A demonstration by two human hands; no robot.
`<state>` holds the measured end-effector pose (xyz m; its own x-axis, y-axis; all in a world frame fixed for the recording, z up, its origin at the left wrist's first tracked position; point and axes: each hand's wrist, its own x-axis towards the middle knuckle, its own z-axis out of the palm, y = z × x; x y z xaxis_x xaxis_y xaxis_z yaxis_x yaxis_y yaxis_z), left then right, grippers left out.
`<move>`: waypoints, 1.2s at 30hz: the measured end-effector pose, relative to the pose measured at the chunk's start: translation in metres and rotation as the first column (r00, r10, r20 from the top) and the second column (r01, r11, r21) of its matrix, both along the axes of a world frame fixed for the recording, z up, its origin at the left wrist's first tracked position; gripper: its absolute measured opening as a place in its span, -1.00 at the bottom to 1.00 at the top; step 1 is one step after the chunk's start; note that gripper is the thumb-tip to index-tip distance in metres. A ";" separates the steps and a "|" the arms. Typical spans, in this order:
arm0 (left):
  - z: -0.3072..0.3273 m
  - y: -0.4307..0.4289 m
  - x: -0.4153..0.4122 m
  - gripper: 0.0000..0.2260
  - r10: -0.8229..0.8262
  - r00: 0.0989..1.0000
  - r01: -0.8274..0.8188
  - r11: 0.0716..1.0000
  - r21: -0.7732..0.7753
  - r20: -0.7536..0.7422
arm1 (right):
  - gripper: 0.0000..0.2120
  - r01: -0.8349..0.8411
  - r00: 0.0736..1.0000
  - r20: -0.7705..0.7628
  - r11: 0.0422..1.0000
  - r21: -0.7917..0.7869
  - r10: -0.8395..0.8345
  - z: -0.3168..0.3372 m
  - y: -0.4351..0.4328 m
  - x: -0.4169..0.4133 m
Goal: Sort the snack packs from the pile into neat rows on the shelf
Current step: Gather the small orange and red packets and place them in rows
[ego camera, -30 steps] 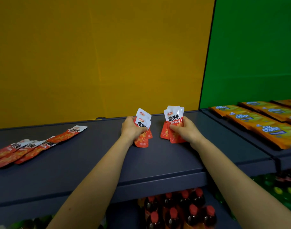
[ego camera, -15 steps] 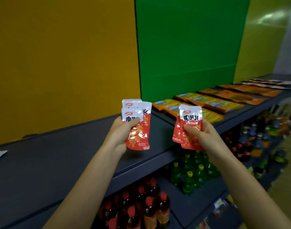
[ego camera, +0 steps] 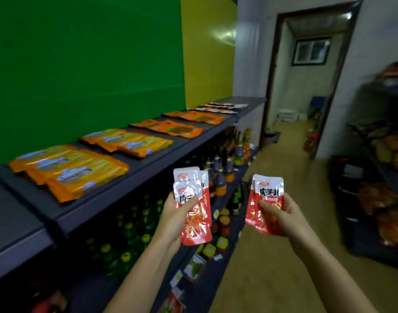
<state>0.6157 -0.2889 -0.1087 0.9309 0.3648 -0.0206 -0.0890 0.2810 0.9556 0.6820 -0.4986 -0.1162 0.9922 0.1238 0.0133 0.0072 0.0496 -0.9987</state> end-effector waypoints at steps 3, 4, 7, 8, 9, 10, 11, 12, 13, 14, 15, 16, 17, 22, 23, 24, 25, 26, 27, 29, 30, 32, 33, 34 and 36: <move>-0.024 -0.034 0.044 -0.77 -0.059 0.995 0.058 0.998 -0.015 -0.084 | -0.76 0.085 0.996 -0.030 0.996 -0.007 -0.085 -0.015 -0.051 0.022; -0.030 -0.042 0.058 -0.76 -0.066 0.992 0.065 0.998 -0.012 -0.107 | -0.76 0.110 0.993 -0.043 0.994 -0.011 -0.110 -0.022 -0.065 0.029; -0.048 -0.068 0.099 -0.78 -0.117 0.979 0.116 0.993 -0.014 -0.167 | -0.74 0.172 0.981 -0.089 0.984 -0.036 -0.175 -0.047 -0.097 0.050; -0.051 -0.073 0.109 -0.80 -0.130 0.975 0.130 0.991 -0.012 -0.180 | -0.74 0.180 0.978 -0.104 0.983 -0.036 -0.183 -0.053 -0.102 0.056; -0.055 -0.082 0.124 -0.82 -0.155 0.969 0.155 0.988 -0.012 -0.194 | -0.75 0.197 0.972 -0.123 0.980 -0.035 -0.200 -0.060 -0.109 0.065; -0.059 -0.090 0.140 -0.82 -0.177 0.962 0.178 0.984 -0.015 -0.209 | -0.75 0.213 0.966 -0.142 0.976 -0.037 -0.216 -0.066 -0.116 0.075; -0.062 -0.097 0.156 -0.82 -0.196 0.955 0.197 0.980 -0.019 -0.223 | -0.75 0.220 0.962 -0.157 0.974 -0.043 -0.224 -0.071 -0.122 0.088; -0.065 -0.103 0.174 -0.82 -0.215 0.949 0.216 0.976 -0.022 -0.231 | -0.75 0.228 0.957 -0.172 0.972 -0.052 -0.234 -0.075 -0.127 0.102; -0.067 -0.108 0.192 -0.82 -0.231 0.944 0.232 0.972 -0.023 -0.234 | -0.75 0.236 0.953 -0.181 0.970 -0.062 -0.243 -0.077 -0.133 0.118; -0.067 -0.113 0.213 -0.82 -0.242 0.941 0.244 0.969 -0.021 -0.236 | -0.74 0.243 0.951 -0.178 0.967 -0.073 -0.252 -0.078 -0.138 0.137; -0.068 -0.117 0.234 -0.82 -0.253 0.938 0.256 0.967 -0.019 -0.237 | -0.73 0.249 0.951 -0.169 0.965 -0.082 -0.259 -0.077 -0.143 0.158; -0.067 -0.120 0.257 -0.83 -0.263 0.936 0.267 0.964 -0.015 -0.234 | -0.72 0.257 0.951 -0.155 0.963 -0.085 -0.268 -0.074 -0.147 0.181; -0.064 -0.124 0.280 -0.84 -0.271 0.935 0.276 0.961 -0.012 -0.227 | -0.73 0.270 0.950 -0.140 0.959 -0.083 -0.279 -0.069 -0.151 0.204; -0.044 -0.139 0.397 -0.85 -0.284 0.940 0.291 0.957 0.008 -0.186 | -0.77 0.307 0.947 -0.084 0.951 -0.041 -0.309 -0.041 -0.169 0.313; -0.041 -0.144 0.418 -0.84 -0.291 0.939 0.299 0.954 0.015 -0.183 | -0.77 0.316 0.945 -0.079 0.948 -0.035 -0.317 -0.039 -0.173 0.332; -0.040 -0.150 0.439 -0.85 -0.302 0.936 0.310 0.951 0.016 -0.183 | -0.78 0.330 0.940 -0.079 0.944 -0.030 -0.331 -0.038 -0.177 0.350; -0.042 -0.156 0.459 -0.85 -0.311 0.932 0.318 0.948 0.010 -0.185 | -0.78 0.345 0.935 -0.083 0.938 -0.024 -0.345 -0.039 -0.181 0.367; -0.044 -0.164 0.476 -0.85 -0.318 0.928 0.325 0.946 0.005 -0.194 | -0.78 0.355 0.930 -0.091 0.935 -0.016 -0.355 -0.040 -0.186 0.383; -0.047 -0.172 0.492 -0.86 -0.322 0.923 0.330 0.944 0.004 -0.212 | -0.78 0.356 0.929 -0.100 0.934 -0.013 -0.355 -0.041 -0.190 0.399; -0.055 -0.187 0.522 -0.87 -0.327 0.911 0.339 0.941 0.002 -0.251 | -0.77 0.350 0.929 -0.118 0.936 -0.023 -0.351 -0.047 -0.199 0.428; -0.059 -0.194 0.536 -0.87 -0.330 0.905 0.343 0.939 0.001 -0.268 | -0.77 0.347 0.929 -0.127 0.938 -0.027 -0.347 -0.051 -0.203 0.442; -0.066 -0.206 0.563 -0.88 -0.325 0.898 0.343 0.939 0.010 -0.298 | -0.77 0.337 0.930 -0.146 0.941 -0.033 -0.338 -0.059 -0.213 0.471; -0.068 -0.212 0.577 -0.88 -0.319 0.896 0.340 0.940 0.017 -0.308 | -0.77 0.329 0.931 -0.153 0.943 -0.042 -0.332 -0.064 -0.219 0.486; -0.071 -0.217 0.592 -0.87 -0.312 0.897 0.336 0.942 0.023 -0.313 | -0.76 0.315 0.934 -0.160 0.948 -0.050 -0.318 -0.070 -0.225 0.504; -0.074 -0.227 0.625 -0.87 -0.294 0.905 0.319 0.947 0.035 -0.307 | -0.76 0.268 0.946 -0.177 0.962 -0.045 -0.271 -0.077 -0.236 0.541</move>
<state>1.2412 -0.5157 -0.1828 0.9533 0.0745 -0.2927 0.2772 0.1685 0.9459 1.2232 -0.7349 -0.1930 0.9743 -0.1500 -0.1679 -0.1621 0.0507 -0.9855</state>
